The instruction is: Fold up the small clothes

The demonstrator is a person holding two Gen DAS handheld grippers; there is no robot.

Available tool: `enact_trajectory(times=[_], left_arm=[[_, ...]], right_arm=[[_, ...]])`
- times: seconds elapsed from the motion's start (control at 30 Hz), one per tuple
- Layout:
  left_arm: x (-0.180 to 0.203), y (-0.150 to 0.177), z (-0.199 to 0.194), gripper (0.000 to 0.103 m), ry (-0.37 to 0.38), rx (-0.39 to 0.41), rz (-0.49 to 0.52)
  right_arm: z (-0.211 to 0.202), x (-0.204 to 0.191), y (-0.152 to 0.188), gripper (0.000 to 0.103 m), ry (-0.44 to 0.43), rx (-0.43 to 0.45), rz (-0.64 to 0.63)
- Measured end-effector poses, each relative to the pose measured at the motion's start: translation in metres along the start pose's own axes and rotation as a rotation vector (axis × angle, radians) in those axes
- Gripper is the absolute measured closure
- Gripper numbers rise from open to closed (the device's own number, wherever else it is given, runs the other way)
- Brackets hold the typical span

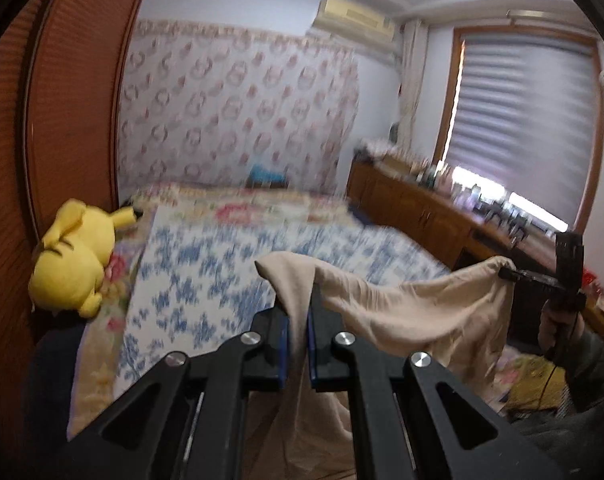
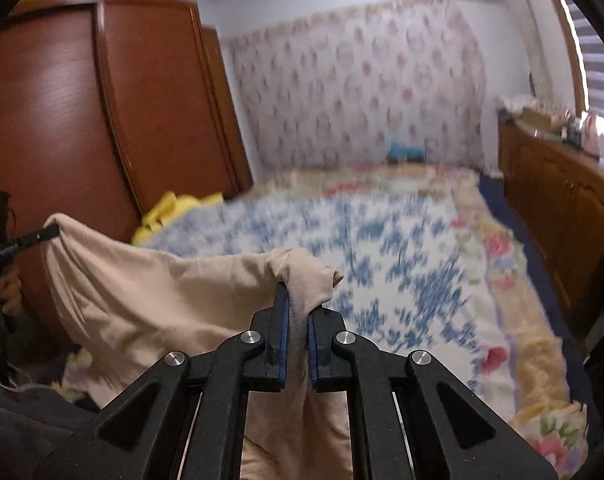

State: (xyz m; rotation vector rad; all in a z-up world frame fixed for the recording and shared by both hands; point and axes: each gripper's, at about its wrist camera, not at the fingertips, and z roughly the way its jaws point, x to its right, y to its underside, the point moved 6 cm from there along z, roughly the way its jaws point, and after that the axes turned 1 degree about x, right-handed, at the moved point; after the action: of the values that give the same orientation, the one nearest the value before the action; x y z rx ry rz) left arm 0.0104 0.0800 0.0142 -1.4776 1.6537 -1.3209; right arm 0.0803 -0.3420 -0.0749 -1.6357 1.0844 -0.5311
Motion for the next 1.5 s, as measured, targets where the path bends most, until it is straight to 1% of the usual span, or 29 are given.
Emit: enact_trajectory(times=[0.1,0.13,0.2,0.23,0.27,0.33,0.4,0.47,0.5,0.57,0.6,0.63,0.67,0.7,0.73,0.8,0.83,0.87,0.9,0.97,1.07,1.17,1.2,1.27,1.37,1.5], left_arm=[[0.009,-0.034,-0.030,0.099,0.015,0.086,0.005],[0.012,-0.051,-0.041,0.099,0.012,0.120,0.015],[0.013,-0.076,-0.052,0.099,-0.002,0.157,0.039],[0.012,-0.088,-0.053,0.099,-0.019,0.170,0.059],[0.010,-0.103,-0.052,0.099,-0.042,0.183,0.081],[0.001,-0.132,-0.042,0.099,-0.071,0.195,0.104],[-0.012,-0.164,-0.016,0.099,-0.113,0.187,0.140],[-0.029,-0.188,0.018,0.099,-0.148,0.164,0.158],[-0.041,-0.200,0.041,0.099,-0.160,0.145,0.160],[-0.067,-0.215,0.096,0.098,-0.178,0.093,0.151],[-0.078,-0.216,0.122,0.095,-0.180,0.069,0.147],[-0.090,-0.211,0.153,0.091,-0.173,0.030,0.144],[-0.098,-0.205,0.176,0.089,-0.166,-0.001,0.146],[-0.114,-0.191,0.211,0.082,-0.165,-0.053,0.142],[-0.118,-0.180,0.229,0.075,-0.167,-0.089,0.138],[-0.139,-0.142,0.274,0.072,-0.147,-0.204,0.092],[-0.140,-0.127,0.283,0.068,-0.141,-0.233,0.076],[-0.144,-0.107,0.293,0.065,-0.128,-0.266,0.064],[-0.145,-0.094,0.296,0.060,-0.118,-0.286,0.066],[-0.142,-0.068,0.300,0.058,-0.095,-0.335,0.065],[-0.130,-0.033,0.298,0.053,-0.077,-0.410,0.065],[-0.122,-0.008,0.291,0.052,-0.077,-0.449,0.074],[-0.120,0.000,0.289,0.052,-0.084,-0.465,0.076],[-0.119,0.013,0.284,0.052,-0.093,-0.488,0.077],[-0.115,0.031,0.280,0.052,-0.125,-0.522,0.084],[-0.106,0.045,0.269,0.052,-0.112,-0.525,0.062]], right_arm=[[-0.032,-0.013,-0.031,0.099,-0.013,0.071,-0.016],[-0.047,-0.018,-0.048,0.099,-0.019,0.111,-0.023],[-0.066,-0.025,-0.074,0.099,-0.033,0.162,-0.036],[-0.076,-0.030,-0.096,0.099,-0.036,0.196,-0.062],[-0.081,-0.033,-0.108,0.099,-0.032,0.211,-0.085],[-0.081,-0.041,-0.150,0.099,0.012,0.237,-0.184],[-0.068,-0.042,-0.182,0.099,0.035,0.228,-0.233],[-0.036,-0.036,-0.225,0.099,0.082,0.205,-0.287],[-0.023,-0.032,-0.237,0.099,0.097,0.191,-0.301],[0.032,-0.015,-0.268,0.099,0.148,0.125,-0.335],[0.054,-0.007,-0.274,0.098,0.173,0.102,-0.339],[0.088,0.005,-0.278,0.096,0.207,0.064,-0.330],[0.119,0.018,-0.276,0.093,0.224,0.021,-0.313],[0.154,0.033,-0.268,0.082,0.244,-0.039,-0.293],[0.189,0.051,-0.257,0.072,0.289,-0.094,-0.269],[0.235,0.082,-0.229,0.072,0.346,-0.174,-0.206],[0.255,0.095,-0.209,0.072,0.332,-0.207,-0.161],[0.263,0.103,-0.194,0.072,0.319,-0.220,-0.140],[0.270,0.109,-0.180,0.072,0.313,-0.239,-0.128],[0.284,0.116,-0.152,0.072,0.304,-0.292,-0.132],[0.284,0.114,-0.115,0.071,0.285,-0.330,-0.136],[0.268,0.107,-0.085,0.065,0.236,-0.344,-0.121],[0.264,0.104,-0.078,0.062,0.226,-0.346,-0.121],[0.254,0.097,-0.062,0.060,0.215,-0.360,-0.121],[0.244,0.091,-0.049,0.059,0.202,-0.365,-0.101],[0.232,0.089,-0.035,0.059,0.188,-0.384,-0.059]])
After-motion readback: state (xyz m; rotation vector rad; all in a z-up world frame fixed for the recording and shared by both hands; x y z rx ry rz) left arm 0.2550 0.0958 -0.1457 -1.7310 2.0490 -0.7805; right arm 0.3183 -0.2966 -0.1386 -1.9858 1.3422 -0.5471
